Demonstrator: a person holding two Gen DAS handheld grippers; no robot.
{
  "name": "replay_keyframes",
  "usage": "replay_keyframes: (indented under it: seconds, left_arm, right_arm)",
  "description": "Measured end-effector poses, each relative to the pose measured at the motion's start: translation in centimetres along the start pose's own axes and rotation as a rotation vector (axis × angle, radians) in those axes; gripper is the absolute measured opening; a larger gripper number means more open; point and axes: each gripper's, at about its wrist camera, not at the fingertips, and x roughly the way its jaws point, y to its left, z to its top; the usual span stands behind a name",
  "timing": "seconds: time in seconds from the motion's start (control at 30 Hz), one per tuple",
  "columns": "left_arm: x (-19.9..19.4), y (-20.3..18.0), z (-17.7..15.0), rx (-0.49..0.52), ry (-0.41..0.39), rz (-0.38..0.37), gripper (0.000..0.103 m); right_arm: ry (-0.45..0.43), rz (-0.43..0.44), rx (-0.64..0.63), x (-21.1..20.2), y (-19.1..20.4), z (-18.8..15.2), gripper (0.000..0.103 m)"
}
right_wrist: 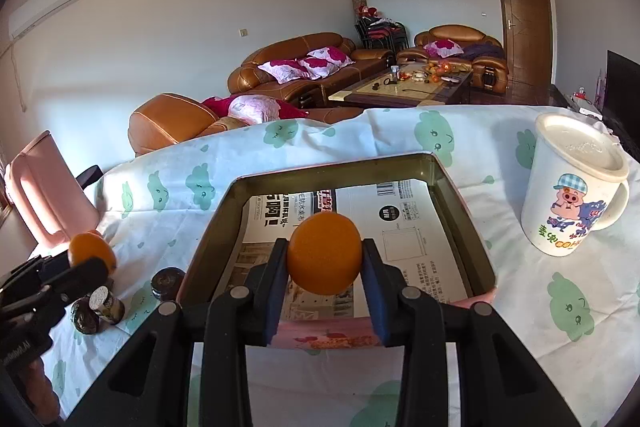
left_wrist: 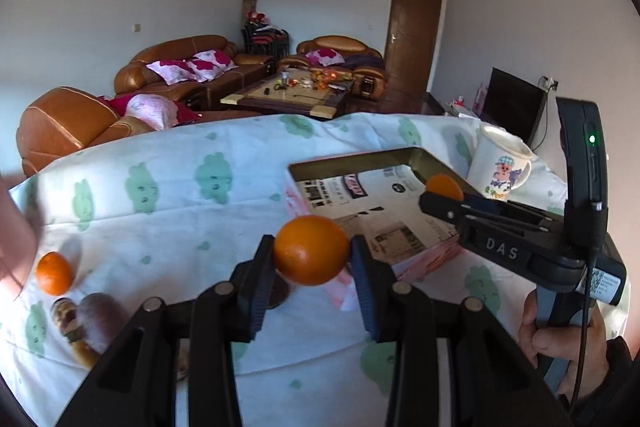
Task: Organize fruits
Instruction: 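Lower both held oranges into the pink tin box and open both tools, then grasp the round cream cake with the right tool while the left tool grasps a mangosteen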
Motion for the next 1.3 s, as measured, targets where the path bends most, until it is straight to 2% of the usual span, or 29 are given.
replay_keyframes:
  seconds: [0.13,0.3,0.7,0.87,0.97,1.0,1.07,1.1,1.13,1.17,1.3]
  left_arm:
    - [3.3,-2.3,0.6,0.014,0.047,-0.031,0.039]
    - [6.0,-3.5,0.7,0.01,0.092,-0.024,0.039]
    - [7.1,-3.6,0.7,0.001,0.078,-0.006,0.041]
    - [5.7,-3.4,1.0,0.0,0.021,0.045,0.059]
    - [4.9,-2.8,1.0,-0.035,0.002,0.065,0.079]
    - [4.5,-2.6,1.1,-0.043,-0.01,0.067,0.081]
    - [3.6,-2.4,1.1,-0.046,-0.034,0.087,0.083]
    - [3.1,-2.3,1.1,-0.043,-0.046,0.103,0.085]
    - [2.7,-2.2,1.0,-0.039,-0.06,0.126,0.091]
    - [2.1,-2.1,0.9,-0.036,-0.076,0.154,0.096]
    - [0.4,-1.0,0.3,-0.018,-0.109,0.237,0.096]
  right_arm:
    - [0.016,0.003,0.023,0.6,-1.1,0.2,0.037]
    - [0.041,-0.018,0.024,1.1,-1.9,0.0,0.037]
    - [0.025,-0.045,0.009,1.1,-1.8,-0.2,0.038]
    - [0.01,-0.008,0.041,0.8,-2.1,-0.3,0.04]
    - [-0.006,0.014,0.074,0.5,-2.6,-0.2,0.043]
    - [-0.02,0.026,0.084,0.2,-2.8,-0.2,0.045]
    - [-0.059,0.032,0.092,-0.5,-2.9,-0.1,0.061]
    - [-0.08,0.025,0.089,-0.8,-2.7,-0.1,0.065]
    - [-0.1,0.015,0.082,-1.2,-2.6,0.0,0.069]
    - [-0.116,0.004,0.072,-1.5,-2.4,-0.1,0.069]
    - [-0.142,-0.016,0.047,-1.9,-1.7,-0.3,0.069]
